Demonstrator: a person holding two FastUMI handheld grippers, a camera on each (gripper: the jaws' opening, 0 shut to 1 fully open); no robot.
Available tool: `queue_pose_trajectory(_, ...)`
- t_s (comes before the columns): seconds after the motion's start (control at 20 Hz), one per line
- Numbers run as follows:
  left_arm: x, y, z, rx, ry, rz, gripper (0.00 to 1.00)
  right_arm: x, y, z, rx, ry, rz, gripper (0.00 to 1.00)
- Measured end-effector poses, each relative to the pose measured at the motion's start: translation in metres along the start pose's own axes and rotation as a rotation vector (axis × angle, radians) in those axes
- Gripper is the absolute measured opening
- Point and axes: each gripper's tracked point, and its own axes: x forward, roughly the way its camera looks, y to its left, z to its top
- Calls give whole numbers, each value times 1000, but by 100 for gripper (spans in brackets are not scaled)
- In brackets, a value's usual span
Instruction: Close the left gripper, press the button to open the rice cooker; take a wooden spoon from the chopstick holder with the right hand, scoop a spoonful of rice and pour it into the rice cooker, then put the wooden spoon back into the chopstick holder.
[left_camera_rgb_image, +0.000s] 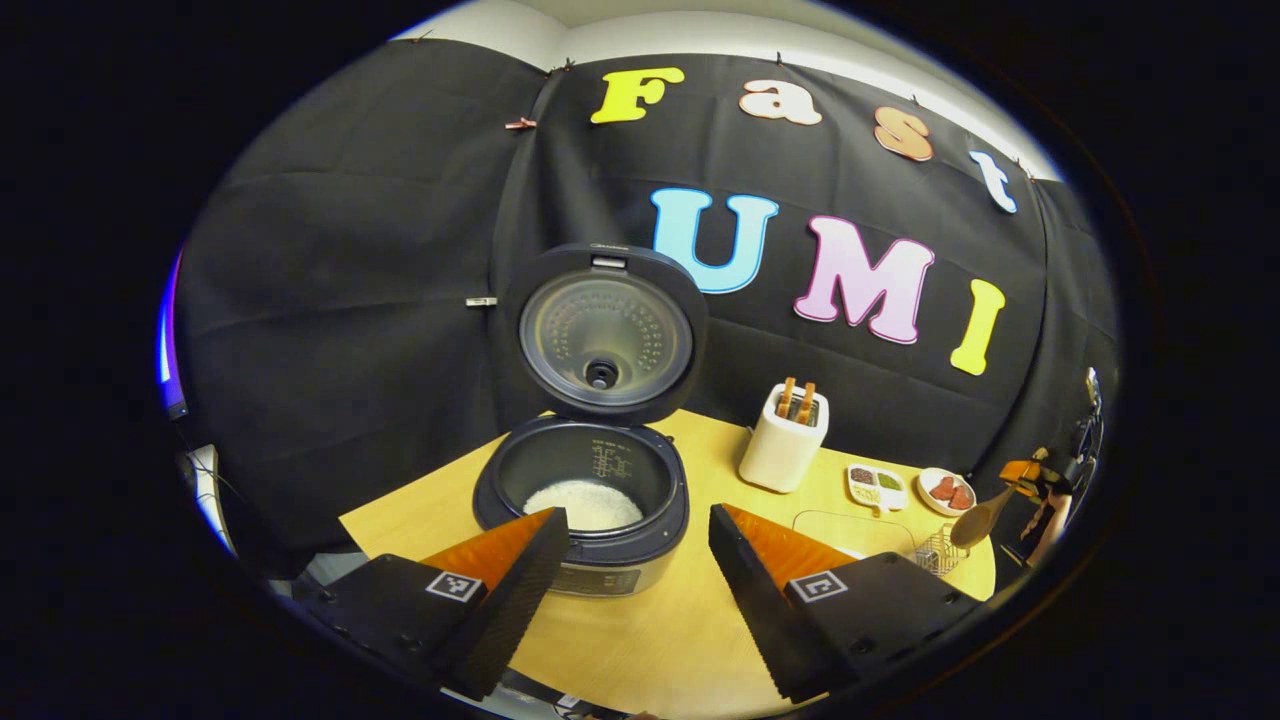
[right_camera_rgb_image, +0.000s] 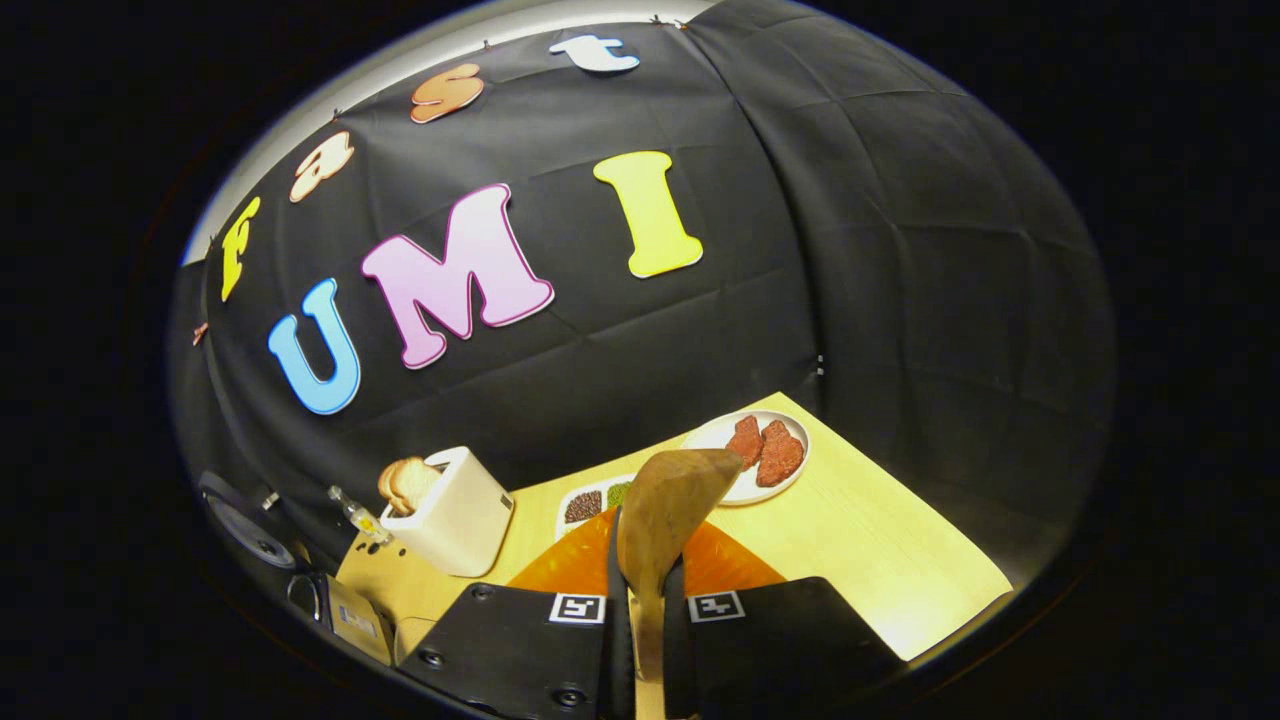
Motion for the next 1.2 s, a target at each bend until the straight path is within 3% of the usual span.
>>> queue_pose_trajectory(0.4, 0, 5, 47, 34, -111, 73, 95, 37, -11, -51, -20, 96, -44, 16)
queue_pose_trajectory(0.65, 17, 30, 107, 111, -242, 135, 95, 28, -15, -77, -4, 147, -76, 18)
queue_pose_trajectory(0.8, 27, 30, 144, 160, -333, 111, 95, 14, -14, -73, -22, 131, -89, 23)
queue_pose_trajectory(1.0, 51, 30, 180, 143, -405, 53, 95, -17, -30, -75, -45, 142, -168, 100)
queue_pose_trajectory(1.2, 87, 28, 207, 184, -461, -7, 95, -77, -40, -76, -49, 105, -230, 99)
